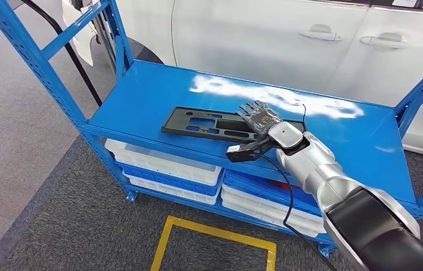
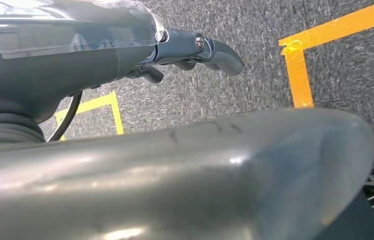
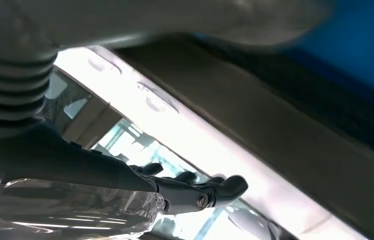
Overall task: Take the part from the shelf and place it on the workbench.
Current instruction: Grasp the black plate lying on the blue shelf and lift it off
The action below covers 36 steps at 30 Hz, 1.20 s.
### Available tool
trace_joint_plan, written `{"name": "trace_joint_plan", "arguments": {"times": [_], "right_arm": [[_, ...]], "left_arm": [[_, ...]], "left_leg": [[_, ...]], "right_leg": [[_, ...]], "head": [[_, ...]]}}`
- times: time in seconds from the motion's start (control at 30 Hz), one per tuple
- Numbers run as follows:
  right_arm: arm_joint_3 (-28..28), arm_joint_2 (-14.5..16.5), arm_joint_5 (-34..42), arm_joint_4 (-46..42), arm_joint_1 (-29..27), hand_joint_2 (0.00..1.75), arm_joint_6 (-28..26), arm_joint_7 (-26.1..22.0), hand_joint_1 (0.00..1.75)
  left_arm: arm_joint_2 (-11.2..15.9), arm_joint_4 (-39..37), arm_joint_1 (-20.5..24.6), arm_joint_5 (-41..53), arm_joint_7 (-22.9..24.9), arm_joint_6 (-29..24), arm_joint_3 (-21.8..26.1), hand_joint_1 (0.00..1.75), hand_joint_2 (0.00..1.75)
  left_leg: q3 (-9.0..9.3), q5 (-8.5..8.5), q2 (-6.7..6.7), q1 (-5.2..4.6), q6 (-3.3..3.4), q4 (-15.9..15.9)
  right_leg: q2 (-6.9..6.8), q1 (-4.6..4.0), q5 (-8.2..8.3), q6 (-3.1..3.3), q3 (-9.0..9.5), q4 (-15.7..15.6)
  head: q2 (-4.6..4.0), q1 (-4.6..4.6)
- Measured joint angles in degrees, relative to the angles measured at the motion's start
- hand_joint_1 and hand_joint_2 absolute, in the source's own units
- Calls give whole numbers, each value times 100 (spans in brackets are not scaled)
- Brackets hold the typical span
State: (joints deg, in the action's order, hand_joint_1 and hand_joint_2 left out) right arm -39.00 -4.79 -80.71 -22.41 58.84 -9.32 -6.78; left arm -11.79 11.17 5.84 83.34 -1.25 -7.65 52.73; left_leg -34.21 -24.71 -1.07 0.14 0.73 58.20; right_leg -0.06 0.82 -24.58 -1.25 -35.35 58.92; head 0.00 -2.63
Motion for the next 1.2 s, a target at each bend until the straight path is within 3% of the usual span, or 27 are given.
{"name": "trace_joint_plan", "arguments": {"times": [0.13,0.2,0.27,0.3,0.33,0.37,0.43,0.5,0.63,0.7,0.77,0.8,0.83,0.87,0.97,1.03,1.13,1.2], "right_arm": [[-53,1,-213,122,21,175,2,-99,0],[-119,3,-307,158,33,175,4,-150,0],[-200,5,-401,192,50,175,21,-136,0],[-245,7,-453,209,65,175,41,-108,0],[-289,10,-502,223,85,175,72,-71,0],[-334,14,-549,236,108,175,109,-35,0],[-409,22,-619,260,151,175,184,35,0],[-461,22,-660,294,176,175,221,71,0],[-514,14,-679,350,185,175,234,85,0],[-546,5,-697,376,187,175,262,112,0],[-587,-2,-722,412,165,175,303,151,73],[-601,-5,-729,431,149,175,316,164,115],[-610,-8,-733,446,138,175,323,168,157],[-614,-9,-733,456,134,175,326,166,168],[-619,-8,-715,463,152,175,329,153,174],[-622,-5,-692,465,172,175,322,132,175],[-626,0,-668,466,225,175,318,73,174],[-632,9,-662,466,249,175,317,57,174]], "left_arm": [[2,0,-18,-16,-21,-20,2,0,0],[3,0,-19,-39,-45,-26,3,0,0],[3,0,-17,-58,-60,-26,4,0,0],[3,0,-18,-61,-63,-26,5,0,0],[4,0,-18,-63,-66,-26,6,0,0],[4,0,-16,-62,-67,-26,7,0,0],[5,0,-1,-61,-68,-26,8,0,0],[5,0,17,-60,-68,-25,8,0,0],[4,0,25,-58,-68,-23,8,0,0],[2,0,35,-59,-68,-18,9,0,0],[2,0,36,-60,-68,-11,10,0,0],[2,0,30,-61,-68,-8,10,0,0],[2,0,23,-61,-68,-7,10,0,0],[2,0,19,-61,-68,-3,11,0,0],[-1,0,23,-61,-68,7,12,0,0],[-1,0,28,-63,-69,5,12,0,0],[2,0,34,-67,-75,-2,12,0,0],[3,0,38,-68,-80,-6,12,0,0]], "left_leg": [[-34,-79,16,7,-117,82],[-256,-362,45,25,-180,575],[-625,-687,58,40,-222,1339],[-748,-737,60,43,-229,1576],[-771,-679,62,45,-226,1605],[-677,-521,63,45,-212,1397],[-278,-147,71,36,-158,583],[-16,7,77,9,-90,55],[25,58,75,10,40,-70],[32,99,81,27,97,-118],[14,106,76,19,120,-117],[9,105,72,16,123,-113],[7,102,67,16,123,-105],[6,97,62,16,115,-94],[-12,52,54,6,59,-22],[-35,31,52,-9,5,10],[-48,-25,57,-5,-89,54],[-219,-283,67,11,-150,463]], "right_leg": [[-6,-2,5,150,20,-62],[-14,9,15,208,37,-85],[-15,0,9,231,39,-83],[-15,-4,5,232,43,-81],[-15,-6,2,231,51,-79],[-15,-8,-3,227,63,-79],[-14,-17,-16,203,92,-77],[-16,-34,-21,154,100,-75],[-10,-27,-59,24,83,-43],[-1,-14,-339,-17,-113,389],[2,-7,-702,-44,-477,1158],[2,-3,-775,-55,-613,1432],[2,0,-740,-61,-661,1512],[1,3,-596,-62,-595,1354],[5,3,-78,-22,-88,256],[10,-16,-32,37,27,-12],[-1,-14,-14,148,49,-54],[-21,3,4,206,67,-86]], "head": [[0,-1],[0,-1],[0,-1],[0,-1],[0,-1],[0,-1],[0,-1],[0,-1],[0,-1],[0,-1],[0,-1],[0,0],[0,0],[0,1],[0,1],[0,-1],[0,-1],[0,-1]]}}
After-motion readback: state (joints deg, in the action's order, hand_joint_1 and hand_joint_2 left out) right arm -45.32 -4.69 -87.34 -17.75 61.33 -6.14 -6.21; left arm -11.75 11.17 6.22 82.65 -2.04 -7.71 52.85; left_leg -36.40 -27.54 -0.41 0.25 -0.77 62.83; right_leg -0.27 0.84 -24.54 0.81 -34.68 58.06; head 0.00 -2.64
